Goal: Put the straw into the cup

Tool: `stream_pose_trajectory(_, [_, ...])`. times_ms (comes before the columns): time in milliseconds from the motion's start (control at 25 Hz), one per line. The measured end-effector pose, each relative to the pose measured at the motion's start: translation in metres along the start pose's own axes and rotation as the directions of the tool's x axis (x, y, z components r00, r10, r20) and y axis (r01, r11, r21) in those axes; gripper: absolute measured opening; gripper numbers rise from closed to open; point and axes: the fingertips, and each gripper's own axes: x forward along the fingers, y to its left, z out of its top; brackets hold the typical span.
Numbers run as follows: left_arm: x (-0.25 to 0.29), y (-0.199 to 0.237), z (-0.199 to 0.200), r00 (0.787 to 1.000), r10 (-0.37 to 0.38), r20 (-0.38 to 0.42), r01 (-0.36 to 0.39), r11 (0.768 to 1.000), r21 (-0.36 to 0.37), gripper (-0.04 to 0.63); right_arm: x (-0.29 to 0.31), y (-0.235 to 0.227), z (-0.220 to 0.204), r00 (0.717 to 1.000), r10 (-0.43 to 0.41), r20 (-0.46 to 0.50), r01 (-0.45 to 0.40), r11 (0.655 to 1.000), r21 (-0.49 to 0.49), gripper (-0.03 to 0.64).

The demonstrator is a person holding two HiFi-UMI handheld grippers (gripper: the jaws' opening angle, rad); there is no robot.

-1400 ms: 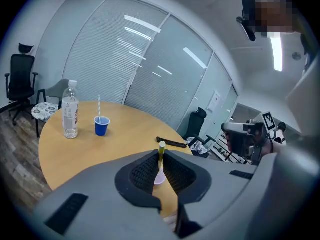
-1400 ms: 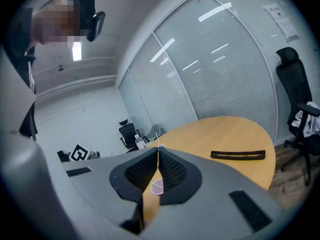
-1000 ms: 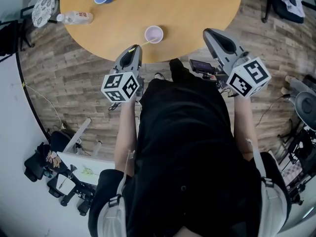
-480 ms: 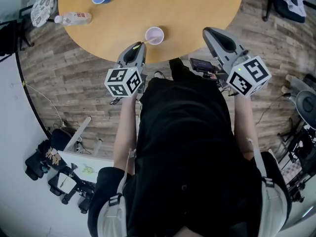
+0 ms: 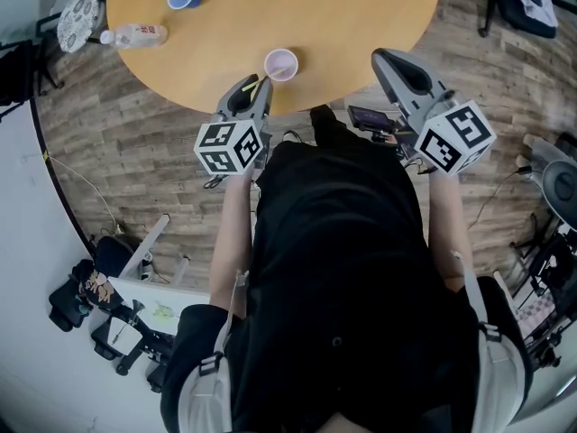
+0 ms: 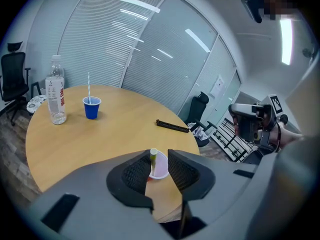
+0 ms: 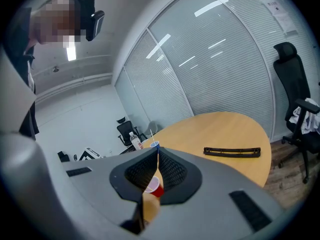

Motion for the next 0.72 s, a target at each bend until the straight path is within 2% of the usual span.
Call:
stream_pose_trajectory(280, [-0.008, -0.005, 0.004, 1.0, 0.018, 0.017, -0.018, 1.0, 0.01, 0.098, -0.012, 0.006, 0.001, 1.0, -0.015, 0.025, 0.015, 1.0, 0.001, 0.019])
stream_pose_trajectory(720, [-0.054, 0.004, 0.005, 0.992, 0.059, 0.115, -0.063, 0.998, 0.03, 0.098, -0.049, 0.042, -0.014, 0.995, -0.072, 0.067, 0.074, 0.997, -0.028, 0.02])
